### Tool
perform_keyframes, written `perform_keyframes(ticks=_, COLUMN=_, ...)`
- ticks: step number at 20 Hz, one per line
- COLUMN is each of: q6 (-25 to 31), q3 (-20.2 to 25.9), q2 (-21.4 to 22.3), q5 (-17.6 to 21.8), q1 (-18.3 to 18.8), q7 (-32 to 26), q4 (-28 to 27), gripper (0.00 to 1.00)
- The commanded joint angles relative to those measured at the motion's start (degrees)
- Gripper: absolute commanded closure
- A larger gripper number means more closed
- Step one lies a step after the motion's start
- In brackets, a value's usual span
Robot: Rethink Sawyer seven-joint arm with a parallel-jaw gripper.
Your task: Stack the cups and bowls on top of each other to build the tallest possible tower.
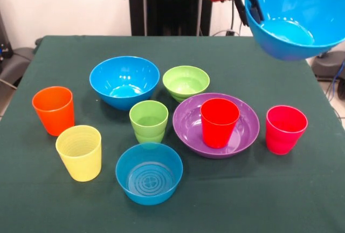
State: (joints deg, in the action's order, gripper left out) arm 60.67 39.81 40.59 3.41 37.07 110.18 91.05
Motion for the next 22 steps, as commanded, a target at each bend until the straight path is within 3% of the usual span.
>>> perform_keyframes(ticks=1, q6=6.1, q3=-0.7, q2=0.8, q5=6.3, q1=-1.1, q7=-8.3, q4=-3.1, gripper=1.0)
perform_keyframes(ticks=10, q6=-4.9, q3=-0.9, q2=-0.9, q5=12.6, q1=1.5, q7=-9.4, q4=1.6, gripper=1.0)
perform_keyframes(ticks=22, q6=-5.3, q3=0.7, q2=-6.7, q5=14.2, q1=5.4, q7=-12.0, q4=-2.5, gripper=1.0)
